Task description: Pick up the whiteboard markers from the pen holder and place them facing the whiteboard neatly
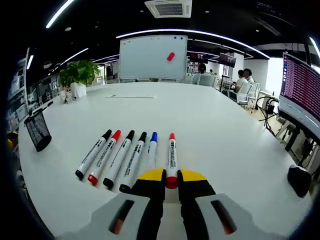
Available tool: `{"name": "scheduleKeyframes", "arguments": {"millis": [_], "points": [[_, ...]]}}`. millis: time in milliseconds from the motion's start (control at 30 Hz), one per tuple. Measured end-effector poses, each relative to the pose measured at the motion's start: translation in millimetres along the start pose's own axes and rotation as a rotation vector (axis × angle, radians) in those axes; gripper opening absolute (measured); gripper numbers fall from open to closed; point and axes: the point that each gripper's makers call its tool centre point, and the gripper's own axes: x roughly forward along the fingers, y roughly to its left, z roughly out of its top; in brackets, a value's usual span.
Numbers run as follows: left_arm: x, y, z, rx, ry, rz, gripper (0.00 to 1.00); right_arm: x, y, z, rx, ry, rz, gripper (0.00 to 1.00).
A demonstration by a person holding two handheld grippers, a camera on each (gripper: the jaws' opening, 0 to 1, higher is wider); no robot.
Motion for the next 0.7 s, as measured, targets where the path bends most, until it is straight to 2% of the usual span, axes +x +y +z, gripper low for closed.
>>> {"name": "scheduleKeyframes", "arguments": {"millis": [300, 700], "points": [[-1.1, 2.0, 1.6, 0.000, -0.002, 0.004, 0.45, 6.6, -4.9, -11.5, 0.000, 0.027, 0.005, 0.13], [0.8, 0.6, 1.5, 0.000, 0.001, -0.001, 0.45, 7.8, -3.8, -12.7, 0.015, 0.016, 0.030, 0.14]]}}
